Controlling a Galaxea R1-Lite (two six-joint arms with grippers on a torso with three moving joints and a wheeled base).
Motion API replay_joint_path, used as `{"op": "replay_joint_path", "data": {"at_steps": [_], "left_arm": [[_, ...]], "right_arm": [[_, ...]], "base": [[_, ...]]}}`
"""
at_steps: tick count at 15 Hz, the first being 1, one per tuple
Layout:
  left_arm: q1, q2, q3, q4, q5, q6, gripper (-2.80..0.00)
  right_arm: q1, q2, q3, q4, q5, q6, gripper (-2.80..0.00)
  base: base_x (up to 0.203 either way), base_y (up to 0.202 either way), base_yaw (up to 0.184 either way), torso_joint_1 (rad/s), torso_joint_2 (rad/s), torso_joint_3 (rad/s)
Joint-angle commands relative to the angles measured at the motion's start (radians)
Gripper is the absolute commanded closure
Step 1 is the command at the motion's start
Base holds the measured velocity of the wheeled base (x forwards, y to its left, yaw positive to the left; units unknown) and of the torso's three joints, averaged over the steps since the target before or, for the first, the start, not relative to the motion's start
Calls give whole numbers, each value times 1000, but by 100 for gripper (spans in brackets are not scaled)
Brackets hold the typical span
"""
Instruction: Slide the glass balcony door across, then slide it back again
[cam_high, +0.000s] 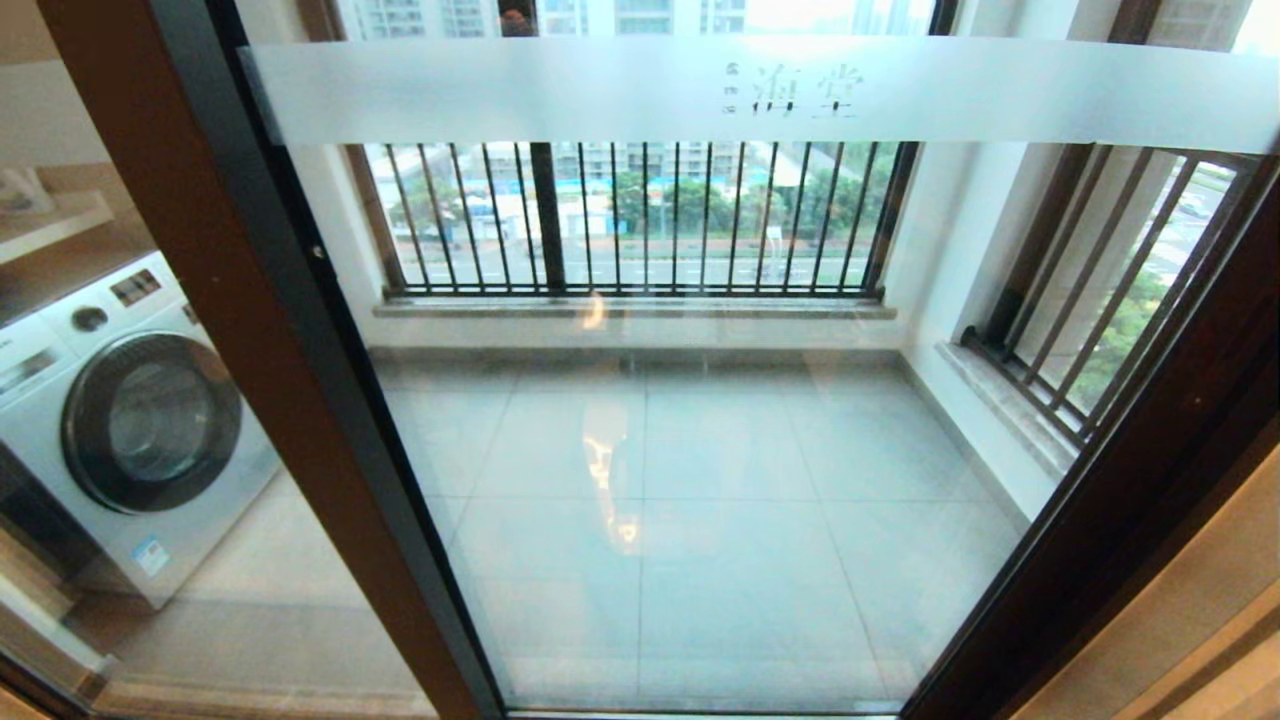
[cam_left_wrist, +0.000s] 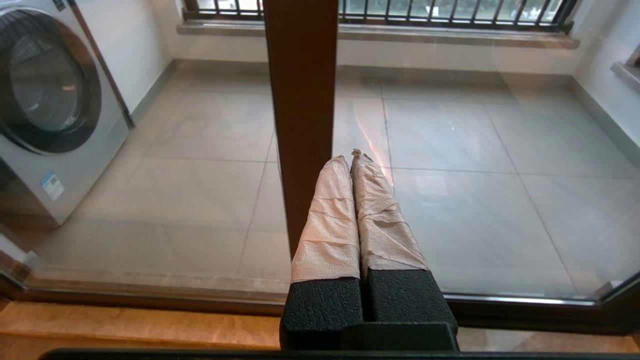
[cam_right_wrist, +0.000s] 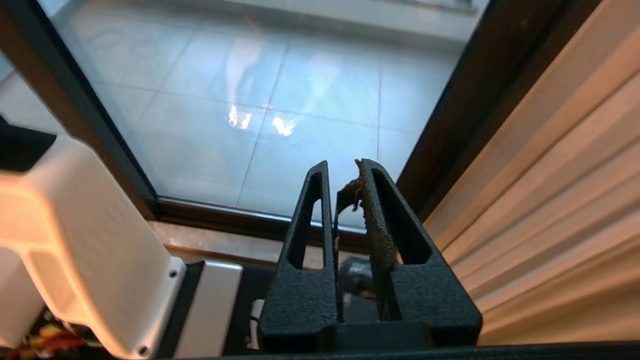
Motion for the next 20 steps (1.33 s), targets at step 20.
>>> {"op": "replay_joint_path", "data": {"at_steps": [20], "left_arm": [[0,0,0,0,0,-1,0]], "right_arm": [[154,-271,1377,-1328,-274,-17,0]], "base": [[0,0,0,0,0,0]]}}
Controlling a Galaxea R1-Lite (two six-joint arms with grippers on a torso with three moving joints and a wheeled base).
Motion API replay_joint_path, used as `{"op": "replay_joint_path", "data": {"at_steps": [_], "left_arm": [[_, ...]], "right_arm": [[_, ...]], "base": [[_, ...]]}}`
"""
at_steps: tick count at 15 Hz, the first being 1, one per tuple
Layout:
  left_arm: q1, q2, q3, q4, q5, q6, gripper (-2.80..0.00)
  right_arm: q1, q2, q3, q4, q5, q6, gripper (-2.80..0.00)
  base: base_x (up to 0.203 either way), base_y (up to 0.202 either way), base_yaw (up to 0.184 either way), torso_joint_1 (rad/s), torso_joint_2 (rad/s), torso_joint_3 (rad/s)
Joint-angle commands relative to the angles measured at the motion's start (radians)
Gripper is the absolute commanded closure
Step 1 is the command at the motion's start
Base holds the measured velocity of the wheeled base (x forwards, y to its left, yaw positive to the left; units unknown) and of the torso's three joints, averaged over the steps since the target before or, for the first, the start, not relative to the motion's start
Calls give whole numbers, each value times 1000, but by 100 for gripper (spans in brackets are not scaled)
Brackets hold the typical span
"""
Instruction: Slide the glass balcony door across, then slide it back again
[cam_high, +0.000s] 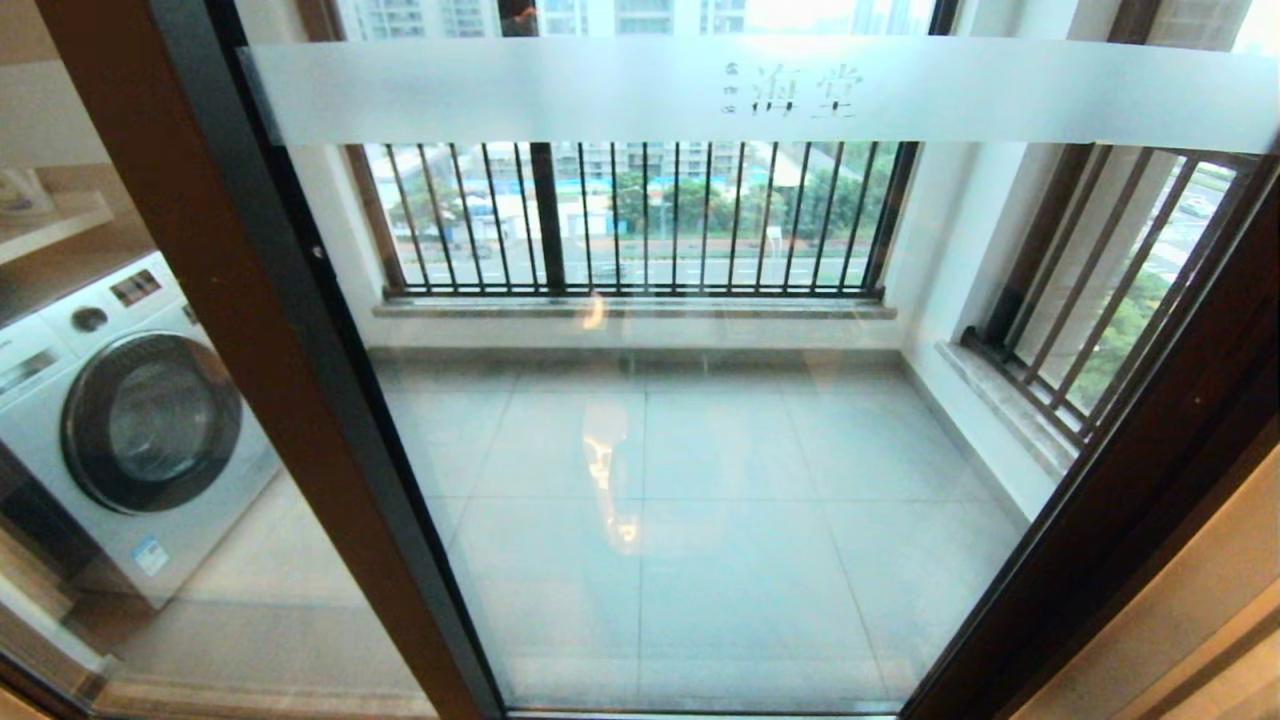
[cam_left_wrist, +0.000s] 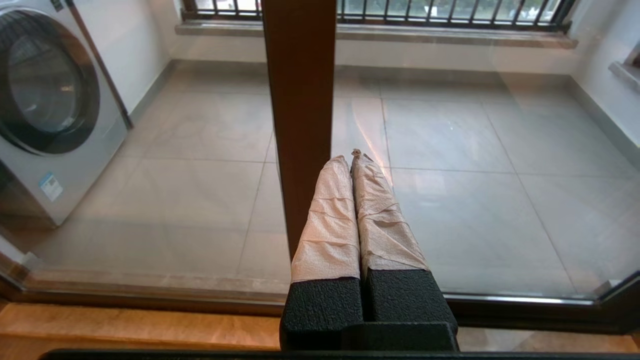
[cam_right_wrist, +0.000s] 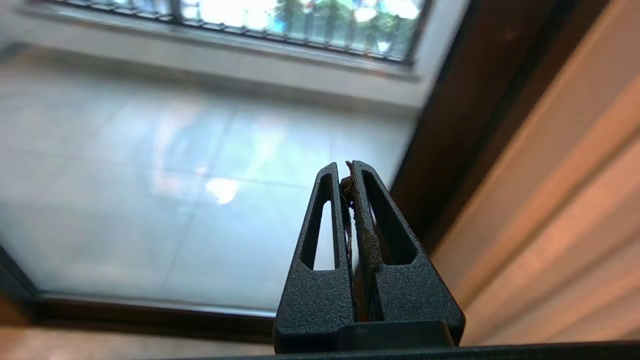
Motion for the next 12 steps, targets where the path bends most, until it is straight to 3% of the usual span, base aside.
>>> {"op": "replay_joint_path", "data": {"at_steps": [1,5,12], "left_arm": [[0,0,0,1,0,0,0],[0,-1,0,0,0,0,0],[0,0,0,0,0,0,0]], "right_arm": [[1,0,6,-6,20,15,0],[2,0,4,32,-16,155,0],[2,0,6,32,-18,146,0]], "base": [[0,0,0,0,0,0],[0,0,0,0,0,0],[0,0,0,0,0,0]]}}
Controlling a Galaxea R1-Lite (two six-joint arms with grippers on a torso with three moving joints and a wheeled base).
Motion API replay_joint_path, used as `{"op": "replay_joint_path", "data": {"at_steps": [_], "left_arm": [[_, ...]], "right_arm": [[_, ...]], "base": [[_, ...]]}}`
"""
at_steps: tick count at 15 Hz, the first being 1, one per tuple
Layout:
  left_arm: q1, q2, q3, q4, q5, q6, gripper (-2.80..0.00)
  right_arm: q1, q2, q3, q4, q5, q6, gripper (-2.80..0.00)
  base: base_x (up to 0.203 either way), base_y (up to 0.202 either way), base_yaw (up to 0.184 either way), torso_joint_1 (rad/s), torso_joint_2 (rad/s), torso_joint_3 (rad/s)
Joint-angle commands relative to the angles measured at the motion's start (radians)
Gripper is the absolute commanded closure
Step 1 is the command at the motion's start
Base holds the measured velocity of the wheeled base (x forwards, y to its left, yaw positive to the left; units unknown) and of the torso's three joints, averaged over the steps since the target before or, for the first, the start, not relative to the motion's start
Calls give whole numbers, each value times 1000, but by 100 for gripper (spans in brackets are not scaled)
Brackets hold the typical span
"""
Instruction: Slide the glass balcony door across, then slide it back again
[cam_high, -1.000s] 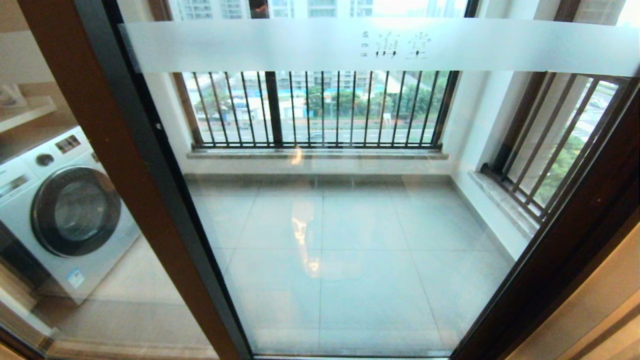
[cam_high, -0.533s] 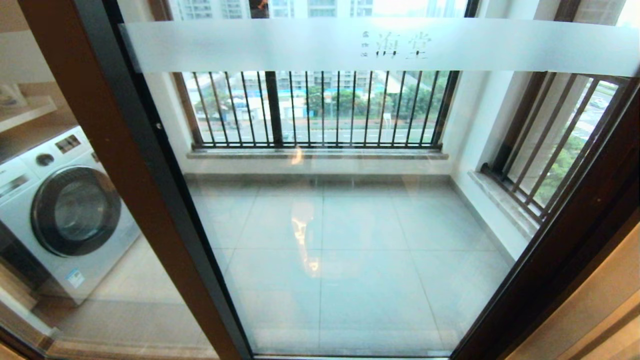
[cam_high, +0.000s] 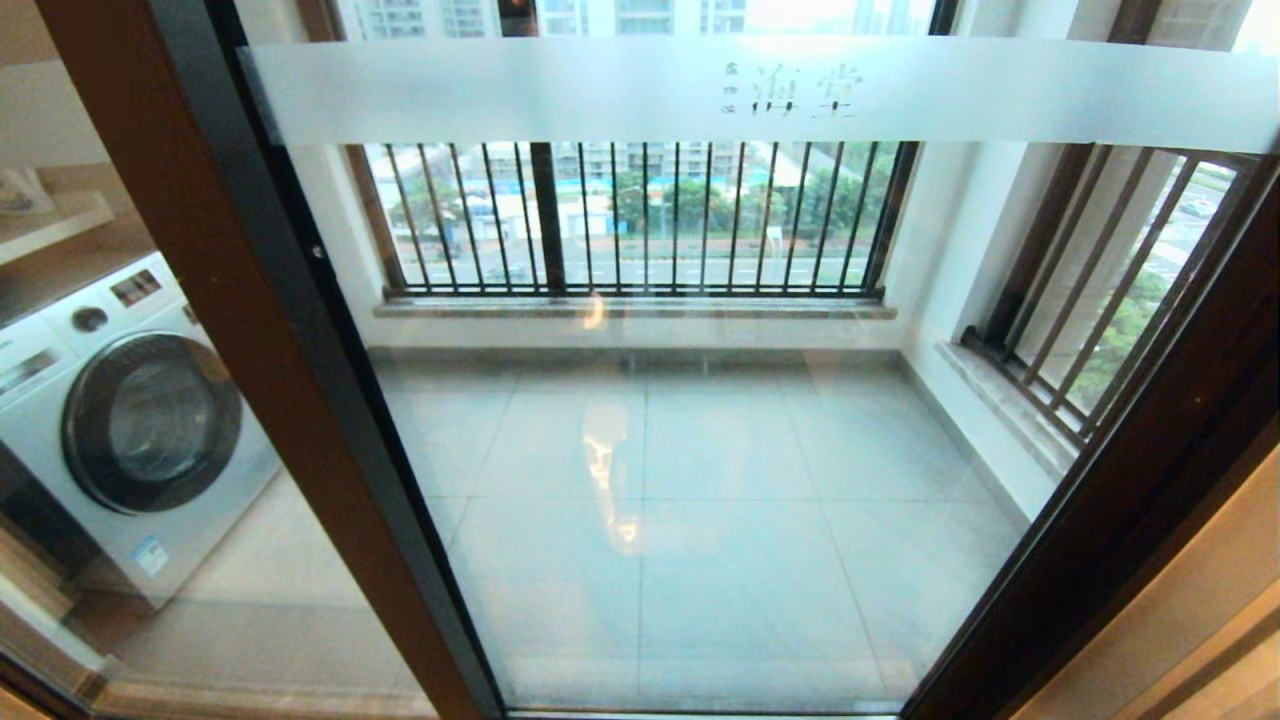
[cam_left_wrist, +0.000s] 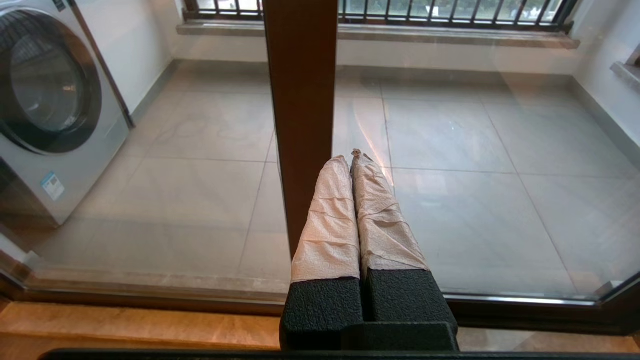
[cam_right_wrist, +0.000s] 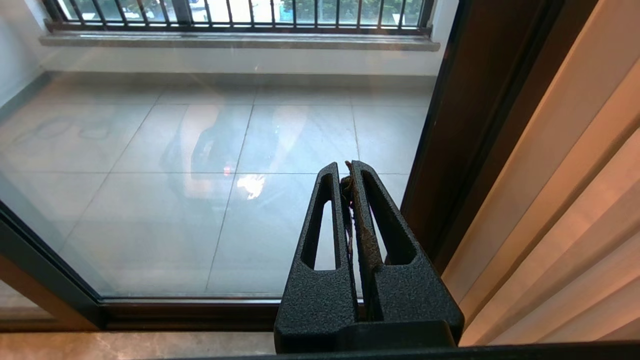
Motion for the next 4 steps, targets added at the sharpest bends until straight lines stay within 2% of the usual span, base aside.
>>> {"op": "replay_joint_path", "data": {"at_steps": [1,4], "left_arm": [[0,-1,0,0,1,-1,0],[0,0,0,0,1,-1,0]], "right_arm": [[0,0,0,-2,1,-1,0],[0,0,-1,-2,-2,10,0]], "base": [[0,0,0,0,0,0],[0,0,0,0,0,0]]}}
